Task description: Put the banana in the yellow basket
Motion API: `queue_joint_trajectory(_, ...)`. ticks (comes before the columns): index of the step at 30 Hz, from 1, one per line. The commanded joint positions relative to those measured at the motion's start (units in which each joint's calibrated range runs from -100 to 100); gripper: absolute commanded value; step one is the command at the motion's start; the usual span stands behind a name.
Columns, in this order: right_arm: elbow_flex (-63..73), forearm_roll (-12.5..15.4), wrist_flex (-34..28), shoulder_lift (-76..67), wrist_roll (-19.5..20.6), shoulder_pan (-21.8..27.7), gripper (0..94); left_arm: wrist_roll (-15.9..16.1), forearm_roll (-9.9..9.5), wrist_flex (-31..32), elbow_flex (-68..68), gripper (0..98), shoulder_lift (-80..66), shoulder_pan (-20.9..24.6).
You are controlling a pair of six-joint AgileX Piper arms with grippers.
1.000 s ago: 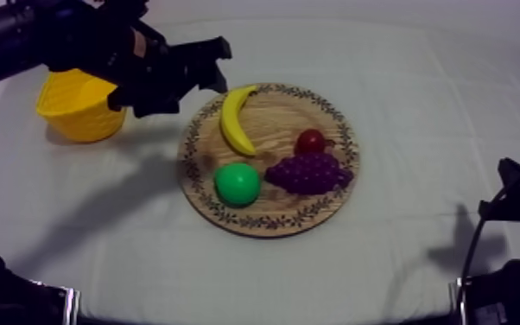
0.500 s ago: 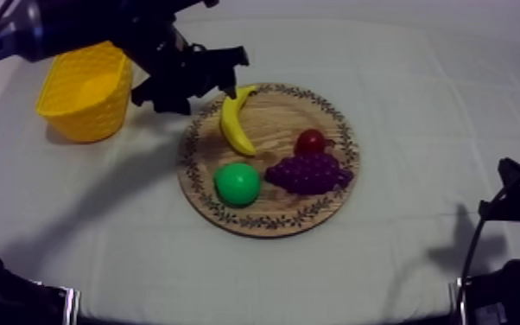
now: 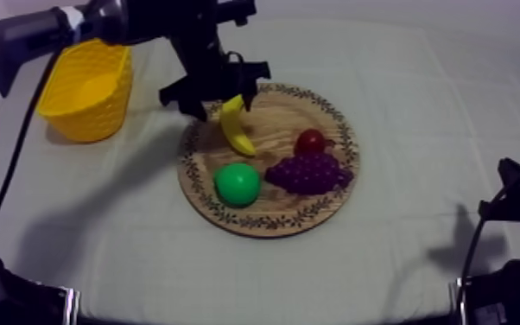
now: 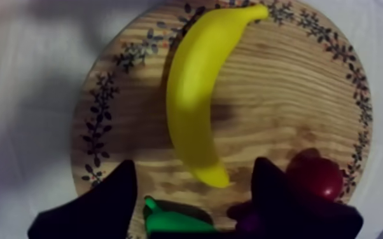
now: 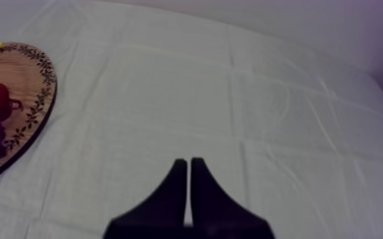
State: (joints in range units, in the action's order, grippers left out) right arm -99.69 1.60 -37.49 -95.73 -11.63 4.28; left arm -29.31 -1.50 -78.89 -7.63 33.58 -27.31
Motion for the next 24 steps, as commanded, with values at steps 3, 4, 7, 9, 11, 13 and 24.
queue_joint_trajectory(3,0.03,-0.01,-0.01,-0.02,-0.02,0.01,0.3,-0.08,-0.18,-2.93,-2.62,65.7,3.76,0.15)
queue_joint_trajectory(4,0.03,-0.01,-0.01,-0.02,-0.02,0.01,0.3,-0.06,-0.18,-3.53,-3.10,65.5,4.51,0.23)
queue_joint_trajectory(7,0.03,-0.01,-0.01,-0.02,-0.02,0.01,0.3,0.05,-0.22,-5.64,-4.71,65.0,6.76,0.40)
queue_joint_trajectory(9,0.03,-0.01,-0.01,-0.02,-0.02,0.01,0.3,0.15,-0.36,-7.23,-5.96,64.3,8.26,0.45)
queue_joint_trajectory(11,0.03,-0.01,-0.01,-0.02,-0.02,0.01,0.3,0.43,-0.47,-8.44,-7.29,63.5,9.62,0.47)
queue_joint_trajectory(13,0.03,-0.01,-0.01,-0.02,-0.02,0.01,0.3,0.92,-0.56,-9.41,-8.80,61.2,10.93,0.46)
queue_joint_trajectory(24,0.03,-0.01,-0.01,-0.02,-0.02,0.01,0.3,3.19,-1.00,-15.19,-16.63,36.2,16.78,0.33)
